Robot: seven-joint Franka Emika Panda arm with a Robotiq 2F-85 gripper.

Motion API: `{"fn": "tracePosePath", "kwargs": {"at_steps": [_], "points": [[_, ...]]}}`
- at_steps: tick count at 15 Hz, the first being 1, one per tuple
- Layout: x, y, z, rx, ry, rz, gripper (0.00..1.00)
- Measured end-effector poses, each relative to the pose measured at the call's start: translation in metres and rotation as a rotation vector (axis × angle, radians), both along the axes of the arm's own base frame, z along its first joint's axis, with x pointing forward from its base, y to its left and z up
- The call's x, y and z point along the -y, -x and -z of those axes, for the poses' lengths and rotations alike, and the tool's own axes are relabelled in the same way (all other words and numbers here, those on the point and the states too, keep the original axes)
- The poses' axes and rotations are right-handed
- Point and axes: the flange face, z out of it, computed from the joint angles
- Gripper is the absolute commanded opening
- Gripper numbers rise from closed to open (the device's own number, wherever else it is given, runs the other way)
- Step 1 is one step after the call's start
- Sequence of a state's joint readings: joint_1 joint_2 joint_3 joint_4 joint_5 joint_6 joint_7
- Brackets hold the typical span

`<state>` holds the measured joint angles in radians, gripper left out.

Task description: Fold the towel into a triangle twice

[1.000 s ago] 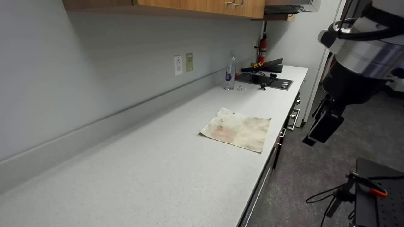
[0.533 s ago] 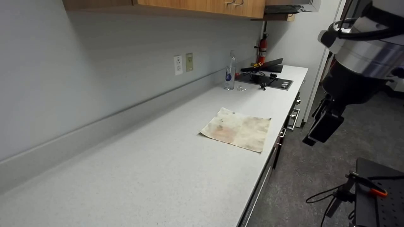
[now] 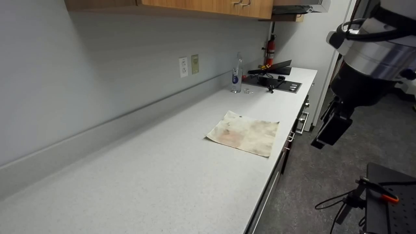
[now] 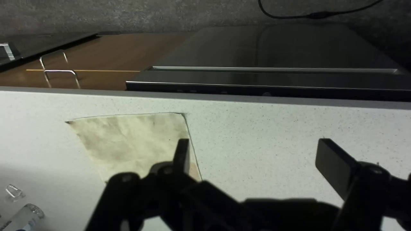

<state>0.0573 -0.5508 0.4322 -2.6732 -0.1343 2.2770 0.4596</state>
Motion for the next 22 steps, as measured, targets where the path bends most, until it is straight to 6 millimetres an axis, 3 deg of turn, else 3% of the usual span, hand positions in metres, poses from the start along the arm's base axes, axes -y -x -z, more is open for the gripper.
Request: {"fn": "tracePosePath", "kwargs": {"at_steps": [5, 14, 22], "points": [[0.027, -0.008, 0.001, -0.008, 0.002, 0.04, 1.0], [0.119, -0.021, 0.012, -0.055, -0.02, 0.184, 1.0], [0.122, -0.021, 0.012, -0.057, -0.023, 0.192, 1.0]]}}
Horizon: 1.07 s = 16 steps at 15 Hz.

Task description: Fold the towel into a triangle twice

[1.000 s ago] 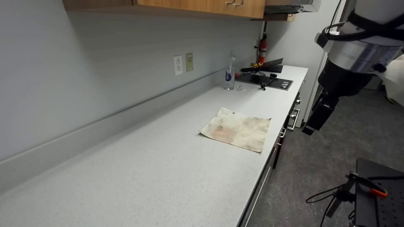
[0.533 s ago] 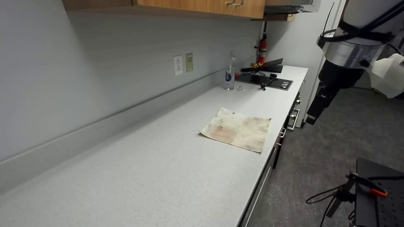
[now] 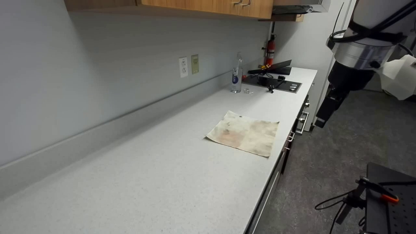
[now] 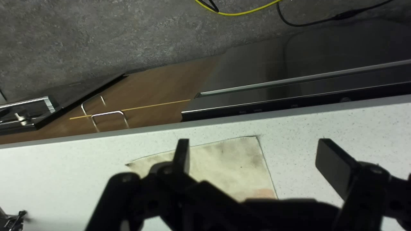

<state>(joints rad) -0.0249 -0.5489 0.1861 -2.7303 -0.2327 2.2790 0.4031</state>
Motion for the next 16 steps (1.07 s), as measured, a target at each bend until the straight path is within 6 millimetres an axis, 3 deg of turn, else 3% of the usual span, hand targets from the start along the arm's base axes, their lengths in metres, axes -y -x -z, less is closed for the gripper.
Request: {"fn": "tracePosePath", "kwargs": {"at_steps": [3, 8, 12, 16], "points": [[0.014, -0.003, 0.006, -0.017, -0.008, 0.038, 1.0], [0.085, -0.019, 0.018, -0.002, -0.052, 0.187, 1.0], [0.127, -0.043, 0.032, 0.054, -0.097, 0.269, 1.0], [0.15, -0.074, 0.047, 0.096, -0.122, 0.325, 1.0]]}}
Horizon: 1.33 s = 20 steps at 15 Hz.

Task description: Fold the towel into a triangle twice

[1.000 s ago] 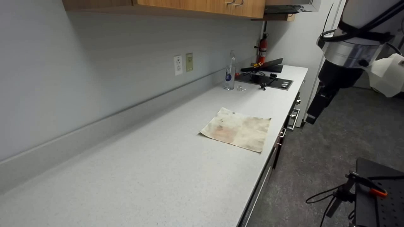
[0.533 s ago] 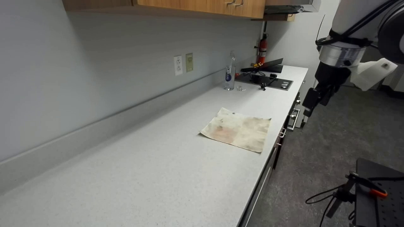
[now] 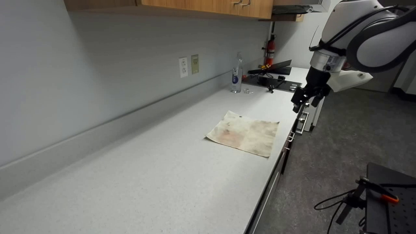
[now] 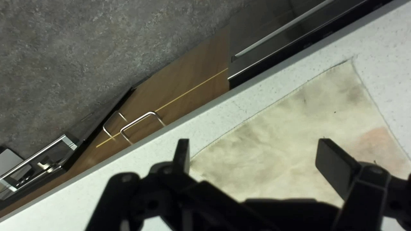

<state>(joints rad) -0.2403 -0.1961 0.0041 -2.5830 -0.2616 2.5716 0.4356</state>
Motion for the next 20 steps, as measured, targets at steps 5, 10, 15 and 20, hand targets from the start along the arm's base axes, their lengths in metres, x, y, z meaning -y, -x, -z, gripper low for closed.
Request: {"fn": "tracePosePath", "kwargs": {"at_steps": [5, 10, 15, 20], "points": [[0.003, -0.01, 0.005, -0.005, -0.004, 0.008, 1.0], [0.008, -0.01, 0.01, -0.01, -0.026, 0.039, 1.0], [0.047, -0.019, 0.029, 0.006, -0.112, 0.129, 1.0], [0.088, -0.04, 0.051, 0.025, -0.183, 0.115, 1.0]]}}
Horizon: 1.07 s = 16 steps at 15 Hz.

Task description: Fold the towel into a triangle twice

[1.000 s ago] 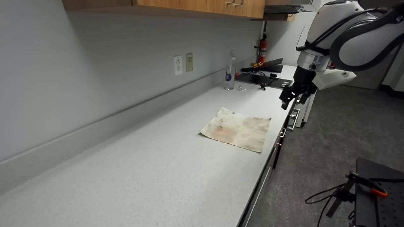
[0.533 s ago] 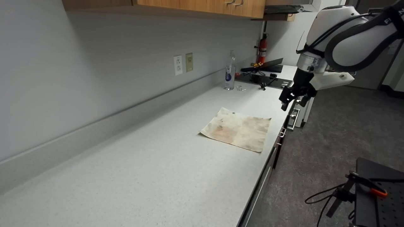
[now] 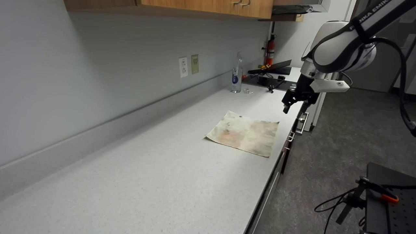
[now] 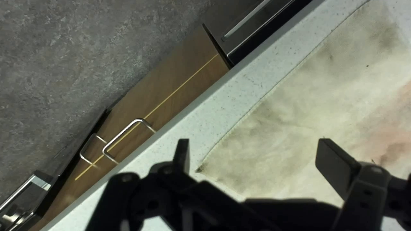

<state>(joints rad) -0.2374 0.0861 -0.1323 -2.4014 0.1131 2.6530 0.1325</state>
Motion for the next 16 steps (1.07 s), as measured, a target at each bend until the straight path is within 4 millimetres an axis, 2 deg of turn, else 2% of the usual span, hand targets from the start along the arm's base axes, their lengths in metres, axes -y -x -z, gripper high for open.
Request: {"fn": "tracePosePath", "kwargs": {"at_steps": [5, 10, 16], "points": [[0.023, -0.024, 0.029, 0.0, -0.036, -0.065, 1.0], [0.05, -0.039, 0.066, -0.041, -0.032, -0.05, 1.0], [0.053, -0.044, 0.073, -0.046, -0.03, -0.048, 1.0]]}}
